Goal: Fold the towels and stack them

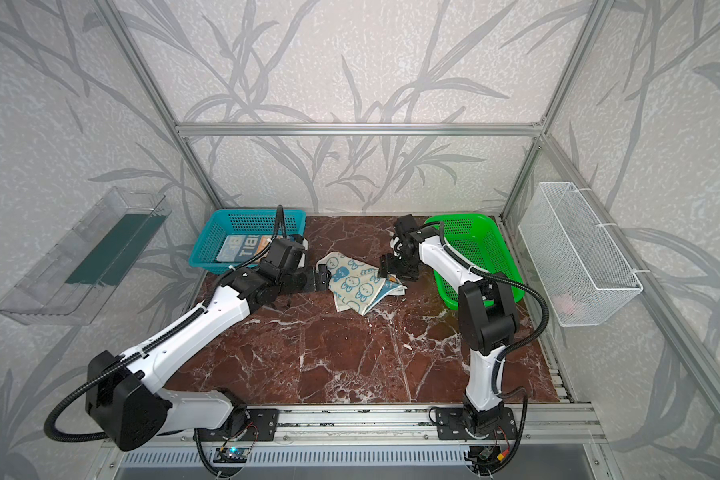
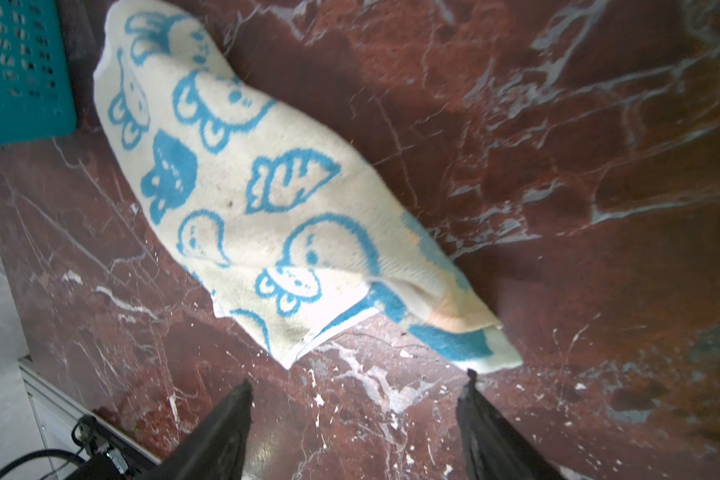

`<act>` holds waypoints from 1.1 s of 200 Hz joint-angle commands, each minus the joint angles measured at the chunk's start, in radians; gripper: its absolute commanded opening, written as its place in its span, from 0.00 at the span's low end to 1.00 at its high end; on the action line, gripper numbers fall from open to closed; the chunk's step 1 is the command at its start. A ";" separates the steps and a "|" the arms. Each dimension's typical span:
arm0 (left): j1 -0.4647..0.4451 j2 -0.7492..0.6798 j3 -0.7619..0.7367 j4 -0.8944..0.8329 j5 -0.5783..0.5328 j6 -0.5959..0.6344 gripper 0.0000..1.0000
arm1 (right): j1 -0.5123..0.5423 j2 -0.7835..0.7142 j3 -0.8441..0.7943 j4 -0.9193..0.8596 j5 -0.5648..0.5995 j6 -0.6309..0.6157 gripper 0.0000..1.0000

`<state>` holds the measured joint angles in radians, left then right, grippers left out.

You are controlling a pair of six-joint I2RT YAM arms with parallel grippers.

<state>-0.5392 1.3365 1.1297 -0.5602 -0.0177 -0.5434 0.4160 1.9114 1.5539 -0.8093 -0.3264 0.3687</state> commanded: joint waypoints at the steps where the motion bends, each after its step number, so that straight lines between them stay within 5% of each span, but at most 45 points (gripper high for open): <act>1: 0.005 -0.015 -0.008 0.002 0.000 -0.039 0.99 | 0.057 -0.010 -0.055 0.019 -0.051 -0.042 0.78; 50: 0.026 -0.055 -0.021 -0.016 0.000 -0.038 0.99 | 0.164 0.101 -0.048 0.095 -0.087 0.026 0.74; 164: 0.036 -0.091 -0.067 0.002 0.031 -0.055 0.99 | 0.210 0.176 -0.070 0.175 -0.083 0.117 0.48; 220: 0.036 -0.098 -0.073 -0.007 0.032 -0.053 0.99 | 0.220 0.187 -0.056 0.165 -0.050 0.143 0.21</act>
<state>-0.5091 1.2701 1.0702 -0.5652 0.0170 -0.5797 0.6273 2.0884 1.4887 -0.6323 -0.3977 0.4973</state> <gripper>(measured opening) 0.992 0.257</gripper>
